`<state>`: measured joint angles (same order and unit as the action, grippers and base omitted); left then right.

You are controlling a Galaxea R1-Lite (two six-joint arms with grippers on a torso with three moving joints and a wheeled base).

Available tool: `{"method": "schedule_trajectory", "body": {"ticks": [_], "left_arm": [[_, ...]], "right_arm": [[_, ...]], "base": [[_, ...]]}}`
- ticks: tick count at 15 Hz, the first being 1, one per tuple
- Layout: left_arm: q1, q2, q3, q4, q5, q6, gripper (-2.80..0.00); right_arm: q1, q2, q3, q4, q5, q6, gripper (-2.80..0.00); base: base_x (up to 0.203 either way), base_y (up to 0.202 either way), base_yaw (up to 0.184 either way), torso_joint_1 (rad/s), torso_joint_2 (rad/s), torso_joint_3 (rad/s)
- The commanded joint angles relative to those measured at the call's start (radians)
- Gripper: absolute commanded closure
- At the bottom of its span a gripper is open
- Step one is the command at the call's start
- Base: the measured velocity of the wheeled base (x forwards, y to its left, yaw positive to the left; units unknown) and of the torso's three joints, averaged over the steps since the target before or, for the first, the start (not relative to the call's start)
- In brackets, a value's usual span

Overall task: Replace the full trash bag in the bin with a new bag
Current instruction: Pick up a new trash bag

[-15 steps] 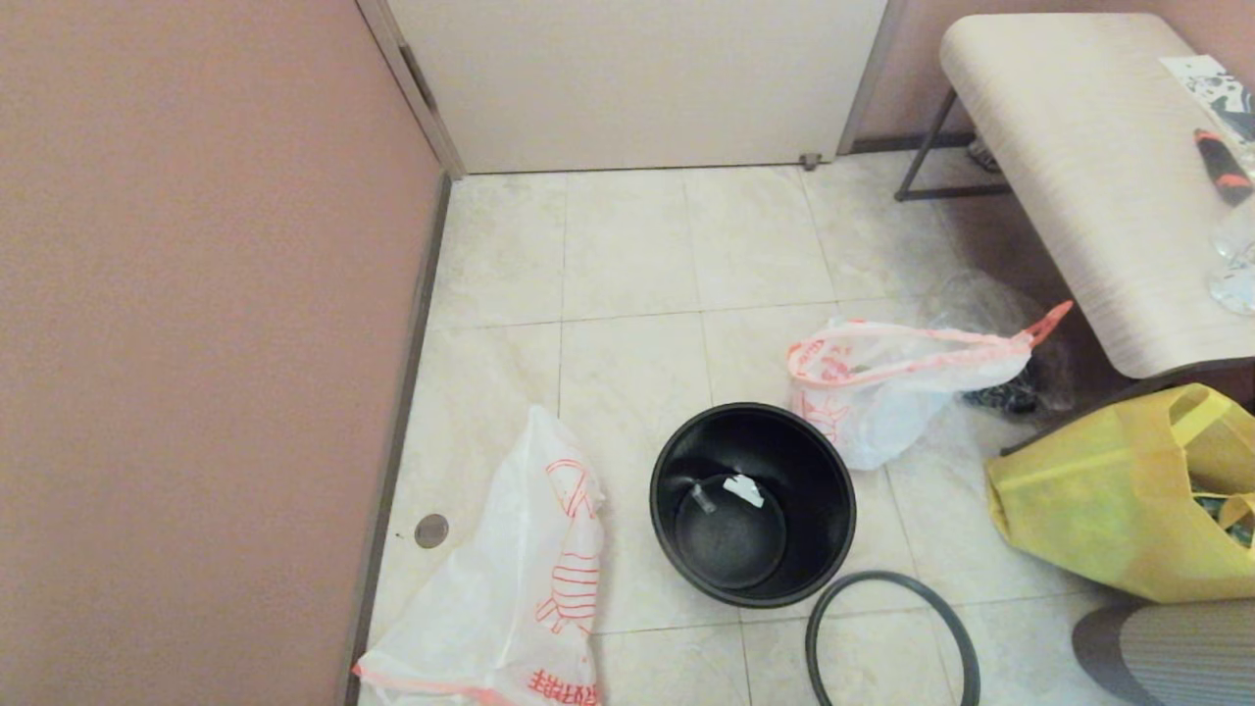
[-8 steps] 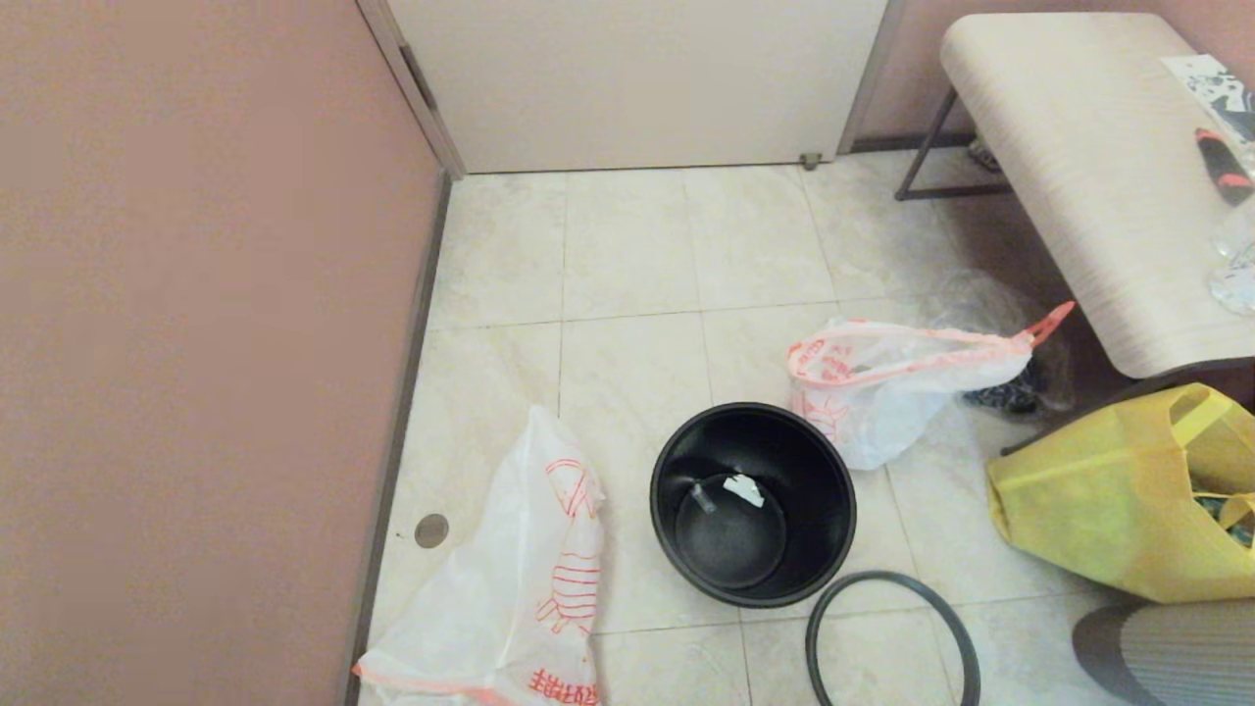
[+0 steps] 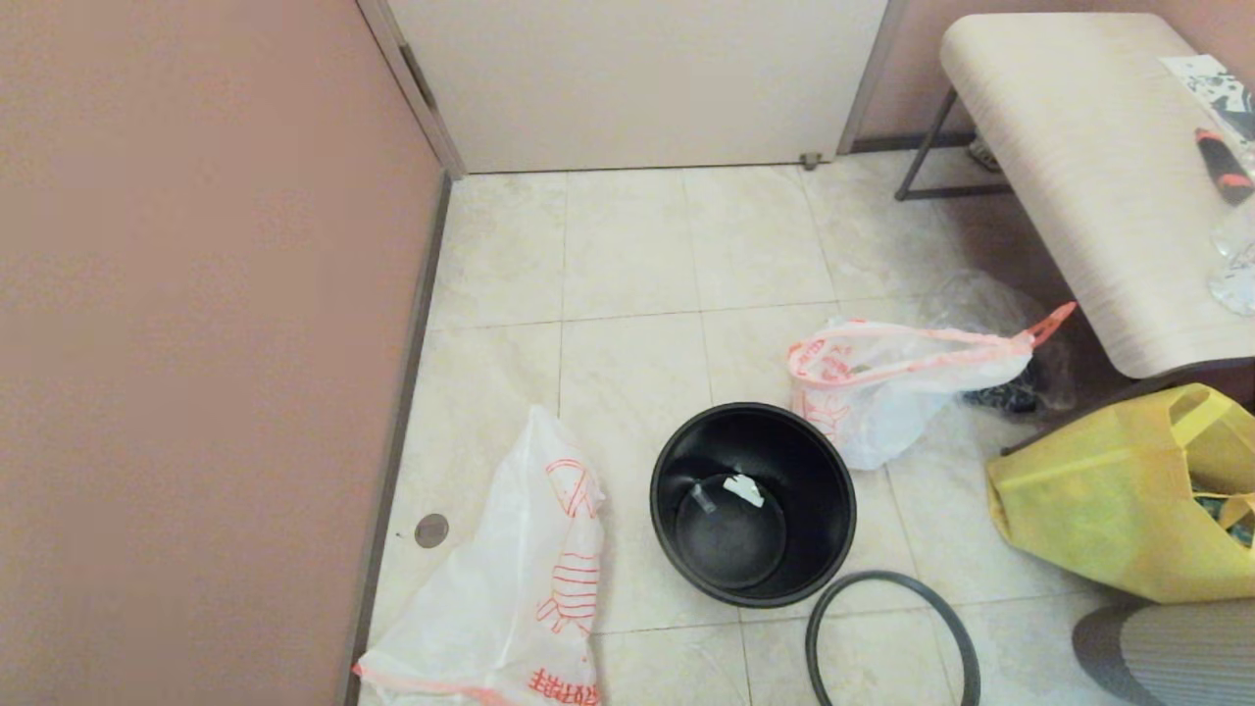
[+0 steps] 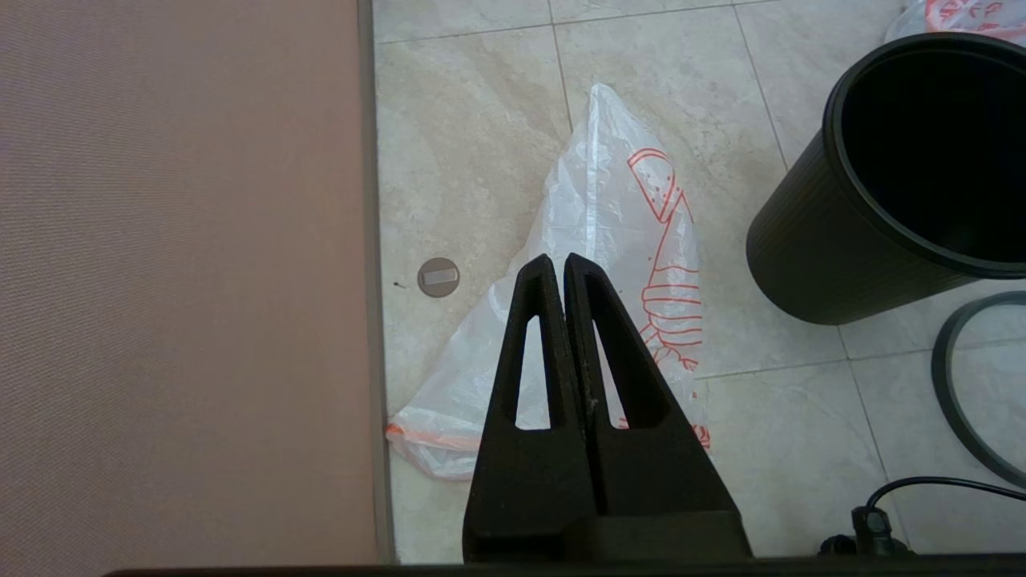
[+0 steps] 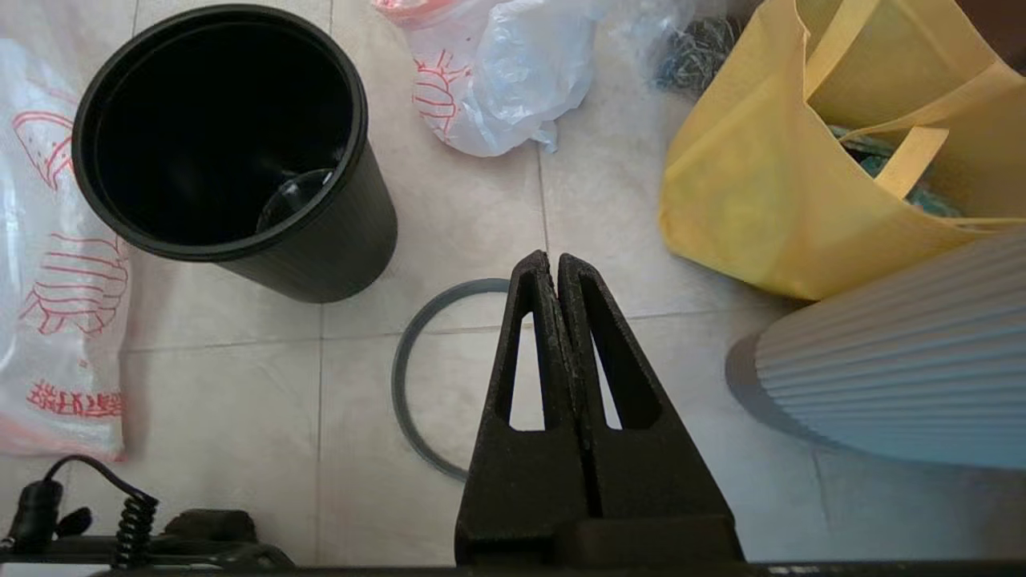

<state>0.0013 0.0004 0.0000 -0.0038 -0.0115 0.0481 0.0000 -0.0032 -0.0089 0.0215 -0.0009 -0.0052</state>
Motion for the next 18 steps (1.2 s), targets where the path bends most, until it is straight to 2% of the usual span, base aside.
{"method": "schedule_trajectory", "body": {"ticks": [1, 18], "left_arm": [[0.000, 0.000, 0.005, -0.001, 0.001, 0.000, 0.00], [0.000, 0.000, 0.005, -0.001, -0.010, 0.006, 0.00]], "right_arm": [[0.001, 0.002, 0.000, 0.000, -0.001, 0.004, 0.00], [0.001, 0.002, 0.001, 0.000, -0.001, 0.004, 0.00]], "base": [[0.000, 0.000, 0.000, 0.000, 0.00, 0.000], [0.000, 0.000, 0.000, 0.000, 0.00, 0.000]]}}
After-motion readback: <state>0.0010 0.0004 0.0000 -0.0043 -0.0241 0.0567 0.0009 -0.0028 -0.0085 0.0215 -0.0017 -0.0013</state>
